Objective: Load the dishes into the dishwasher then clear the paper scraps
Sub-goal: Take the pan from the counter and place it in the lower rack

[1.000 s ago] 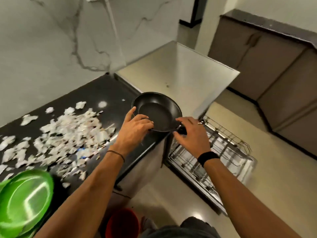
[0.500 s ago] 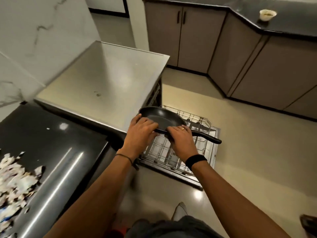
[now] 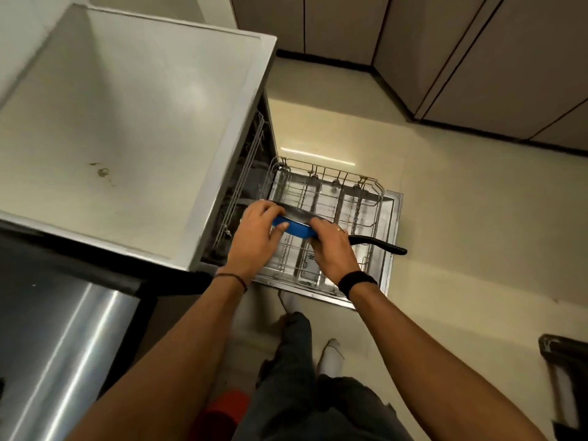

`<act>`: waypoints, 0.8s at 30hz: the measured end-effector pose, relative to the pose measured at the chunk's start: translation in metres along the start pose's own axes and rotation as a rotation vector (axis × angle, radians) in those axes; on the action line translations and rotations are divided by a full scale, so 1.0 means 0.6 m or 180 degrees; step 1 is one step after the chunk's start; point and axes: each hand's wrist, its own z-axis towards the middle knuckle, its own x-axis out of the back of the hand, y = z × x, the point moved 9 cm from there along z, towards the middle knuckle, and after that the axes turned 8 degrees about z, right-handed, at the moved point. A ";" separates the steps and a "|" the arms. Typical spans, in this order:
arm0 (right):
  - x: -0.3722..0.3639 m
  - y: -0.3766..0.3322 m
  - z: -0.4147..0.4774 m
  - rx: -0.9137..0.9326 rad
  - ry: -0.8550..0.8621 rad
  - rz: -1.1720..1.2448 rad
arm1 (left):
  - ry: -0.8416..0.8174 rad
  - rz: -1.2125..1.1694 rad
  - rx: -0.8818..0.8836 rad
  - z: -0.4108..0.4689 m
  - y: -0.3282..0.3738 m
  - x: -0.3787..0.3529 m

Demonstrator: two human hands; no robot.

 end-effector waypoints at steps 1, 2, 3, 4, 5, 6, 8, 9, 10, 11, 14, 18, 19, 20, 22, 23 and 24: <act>-0.010 0.014 0.014 -0.0065 -0.0035 0.0029 | -0.0098 -0.0052 0.0029 0.011 -0.011 -0.022; -0.024 0.033 0.034 -0.0123 -0.0087 0.0038 | -0.0182 -0.0123 0.0080 0.026 -0.026 -0.046; -0.039 0.049 0.055 -0.0170 -0.0145 0.0034 | -0.0264 -0.0219 0.0183 0.040 -0.042 -0.068; -0.058 0.065 0.075 -0.0217 -0.0209 0.0031 | -0.0340 -0.0325 0.0314 0.049 -0.059 -0.092; -0.076 0.080 0.094 -0.0261 -0.0272 0.0025 | -0.0400 -0.0427 0.0441 0.056 -0.074 -0.114; -0.093 0.090 0.108 -0.0299 -0.0319 0.0024 | -0.0419 -0.0532 0.0547 0.059 -0.087 -0.133; -0.132 0.119 0.145 -0.0413 -0.0420 0.0050 | -0.0402 -0.0610 0.0764 0.077 -0.123 -0.178; -0.153 0.136 0.162 -0.0462 -0.0479 0.0064 | -0.0387 -0.0588 0.0862 0.087 -0.141 -0.201; -0.174 0.155 0.178 -0.0506 -0.0531 0.0078 | -0.0382 -0.0577 0.0949 0.097 -0.160 -0.224; -0.190 0.171 0.192 -0.0532 -0.0563 0.0095 | -0.0377 -0.0573 0.0992 0.108 -0.174 -0.243; -0.249 0.239 0.240 -0.0523 -0.0620 0.0220 | -0.0331 -0.0582 0.1061 0.146 -0.224 -0.313; -0.314 0.322 0.287 -0.0492 -0.0735 0.0425 | -0.0335 -0.0517 0.1049 0.185 -0.277 -0.399; -0.330 0.342 0.299 -0.0473 -0.0751 0.0465 | -0.0340 -0.0474 0.1062 0.193 -0.290 -0.419; -0.348 0.363 0.310 -0.0468 -0.0778 0.0499 | -0.0343 -0.0419 0.1073 0.200 -0.303 -0.438; -0.379 0.395 0.328 -0.0487 -0.0882 0.0609 | -0.0366 -0.0326 0.1059 0.212 -0.324 -0.470; -0.395 0.408 0.336 -0.0511 -0.0949 0.0675 | -0.0398 -0.0265 0.1058 0.217 -0.334 -0.485; -0.406 0.416 0.343 -0.0528 -0.0992 0.0734 | -0.0419 -0.0210 0.1048 0.223 -0.342 -0.494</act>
